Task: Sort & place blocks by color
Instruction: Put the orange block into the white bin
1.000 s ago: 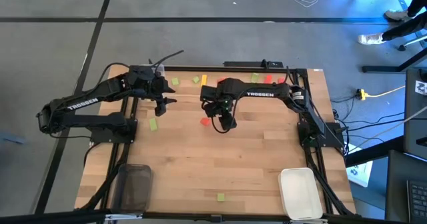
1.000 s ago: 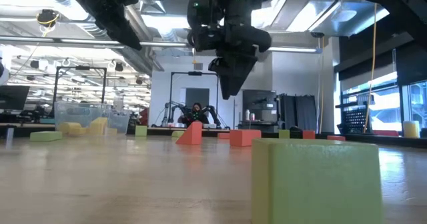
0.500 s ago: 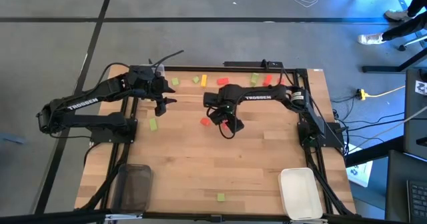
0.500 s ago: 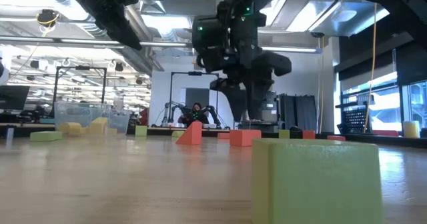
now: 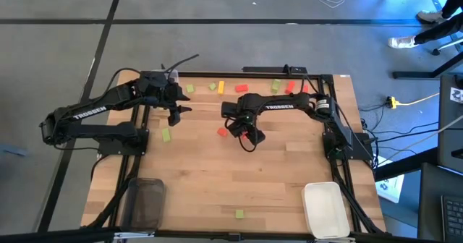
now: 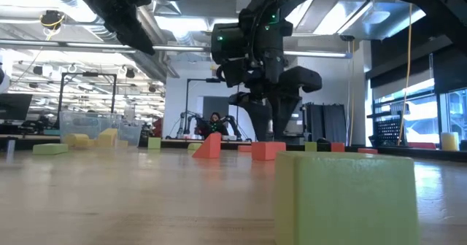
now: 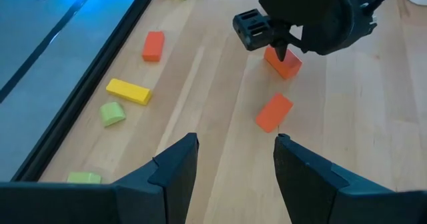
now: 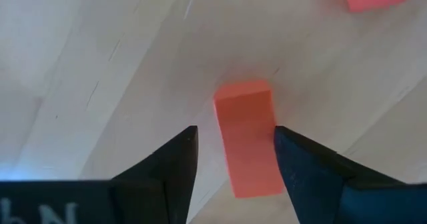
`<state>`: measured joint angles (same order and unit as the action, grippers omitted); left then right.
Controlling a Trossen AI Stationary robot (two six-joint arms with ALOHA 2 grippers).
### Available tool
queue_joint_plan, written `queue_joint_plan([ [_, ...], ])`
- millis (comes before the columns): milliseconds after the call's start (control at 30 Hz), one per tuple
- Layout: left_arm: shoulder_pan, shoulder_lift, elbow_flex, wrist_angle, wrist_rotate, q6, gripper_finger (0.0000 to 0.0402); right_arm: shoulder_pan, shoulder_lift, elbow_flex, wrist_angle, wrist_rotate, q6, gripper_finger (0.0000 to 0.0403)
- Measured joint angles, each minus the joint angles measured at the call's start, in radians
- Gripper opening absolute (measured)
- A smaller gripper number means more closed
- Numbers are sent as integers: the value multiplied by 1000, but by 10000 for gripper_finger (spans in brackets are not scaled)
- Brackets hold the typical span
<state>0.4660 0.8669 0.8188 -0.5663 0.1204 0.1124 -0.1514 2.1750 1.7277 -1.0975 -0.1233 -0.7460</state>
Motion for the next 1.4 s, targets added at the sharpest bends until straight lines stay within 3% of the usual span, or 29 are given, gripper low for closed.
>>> queue_joint_plan([
  [933, 0, 0, 0, 0, 0, -1, 185, -3, 76, -1, 45, 5, 0, 198],
  [1133, 0, 0, 0, 0, 0, -2, 185, -3, 83, 3, 47, 1, 6, 133],
  [1400, 0, 0, 0, 0, 0, -3, 185, -5, 85, 15, -37, -3, 144, 132],
])
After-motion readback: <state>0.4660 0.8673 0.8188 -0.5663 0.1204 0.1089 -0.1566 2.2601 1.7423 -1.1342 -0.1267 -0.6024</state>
